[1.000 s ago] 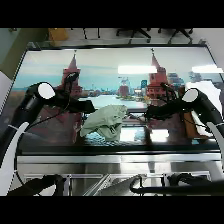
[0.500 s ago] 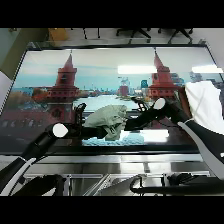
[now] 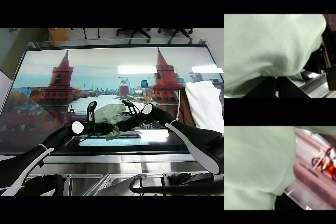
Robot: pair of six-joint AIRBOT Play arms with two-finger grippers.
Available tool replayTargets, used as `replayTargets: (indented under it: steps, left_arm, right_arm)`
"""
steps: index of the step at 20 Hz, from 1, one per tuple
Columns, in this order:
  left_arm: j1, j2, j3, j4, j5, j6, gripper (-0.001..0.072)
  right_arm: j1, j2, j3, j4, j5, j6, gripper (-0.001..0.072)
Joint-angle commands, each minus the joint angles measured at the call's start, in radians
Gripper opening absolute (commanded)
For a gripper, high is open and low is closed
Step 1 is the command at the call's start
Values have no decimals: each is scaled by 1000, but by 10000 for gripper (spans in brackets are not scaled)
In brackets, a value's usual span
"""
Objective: Fold the shirts.
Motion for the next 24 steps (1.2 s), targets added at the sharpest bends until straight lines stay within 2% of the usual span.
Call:
replayTargets:
  steps: [1, 3, 5, 8, 10, 15, 18, 19, 21, 24]
  left_arm:
    - [32, 6, 19, 20, -87, 53, 15]
    - [113, 77, 20, 114, -209, 53, 12]
    - [227, 174, 65, 232, -391, 52, 12]
    - [388, 320, 245, 404, -663, 49, 12]
    - [474, 397, 386, 443, -756, 50, 12]
    - [659, 537, 773, 443, -859, 90, 12]
    - [752, 578, 945, 443, -865, 113, 12]
    - [781, 587, 982, 443, -866, 122, 12]
    - [837, 586, 1009, 443, -887, 137, 12]
    - [885, 524, 926, 432, -958, 149, 12]
  right_arm:
    - [-43, 23, 33, 28, 27, -53, 17]
    - [-129, 95, 101, 26, 147, -52, 17]
    - [-251, 197, 223, 34, 250, -51, 17]
    - [-423, 322, 449, 111, 335, -52, 16]
    - [-496, 383, 589, 141, 347, -52, 16]
    - [-568, 470, 857, 140, 338, -48, 16]
    - [-572, 510, 926, 135, 328, -48, 16]
    - [-572, 526, 933, 121, 328, -48, 16]
    - [-572, 541, 930, 23, 341, 21, 16]
    - [-572, 498, 845, -90, 416, 103, 17]
